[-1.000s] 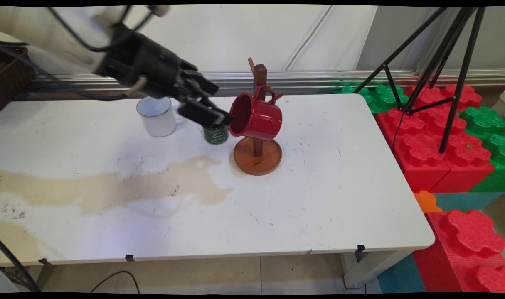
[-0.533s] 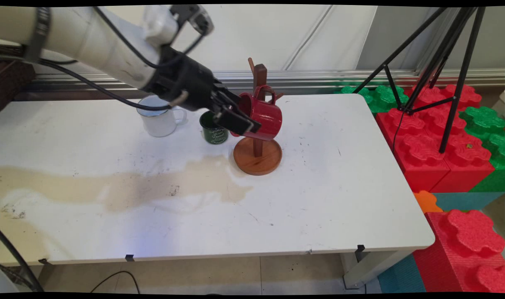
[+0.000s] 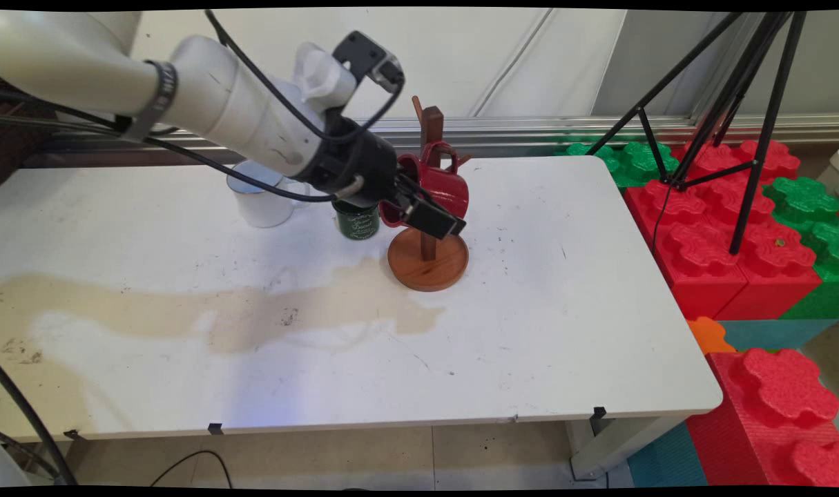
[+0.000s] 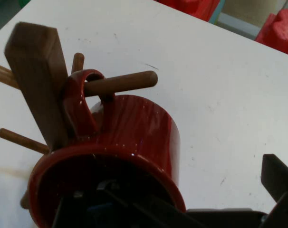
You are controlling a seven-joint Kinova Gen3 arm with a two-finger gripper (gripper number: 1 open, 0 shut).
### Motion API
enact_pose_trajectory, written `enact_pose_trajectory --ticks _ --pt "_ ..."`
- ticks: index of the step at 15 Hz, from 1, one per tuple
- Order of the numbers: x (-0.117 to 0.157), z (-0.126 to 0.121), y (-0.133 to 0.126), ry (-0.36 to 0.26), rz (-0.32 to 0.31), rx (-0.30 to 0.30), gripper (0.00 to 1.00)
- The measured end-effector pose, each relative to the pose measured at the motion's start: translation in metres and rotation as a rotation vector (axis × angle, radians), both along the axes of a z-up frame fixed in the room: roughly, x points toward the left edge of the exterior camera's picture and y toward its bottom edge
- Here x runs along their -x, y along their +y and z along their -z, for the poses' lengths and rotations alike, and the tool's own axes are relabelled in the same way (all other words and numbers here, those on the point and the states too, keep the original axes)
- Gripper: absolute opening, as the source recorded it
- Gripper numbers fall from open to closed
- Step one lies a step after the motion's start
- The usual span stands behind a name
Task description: Pick up the red mug from the rack
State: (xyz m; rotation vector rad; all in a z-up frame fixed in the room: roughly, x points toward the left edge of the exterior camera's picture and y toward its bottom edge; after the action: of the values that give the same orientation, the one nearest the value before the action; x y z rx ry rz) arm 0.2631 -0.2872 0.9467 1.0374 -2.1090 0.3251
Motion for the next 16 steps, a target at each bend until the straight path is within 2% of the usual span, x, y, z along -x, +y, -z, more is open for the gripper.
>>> enact_pose_trajectory --ticks 8,9,16 --pt "0.016 0.014 -0.005 0.011 -0.057 -0.014 1.0" --pt "0.017 0.015 -0.005 0.012 -0.062 -0.014 0.0" --pt "0.019 0.015 -0.001 0.008 -0.087 0.001 0.0"
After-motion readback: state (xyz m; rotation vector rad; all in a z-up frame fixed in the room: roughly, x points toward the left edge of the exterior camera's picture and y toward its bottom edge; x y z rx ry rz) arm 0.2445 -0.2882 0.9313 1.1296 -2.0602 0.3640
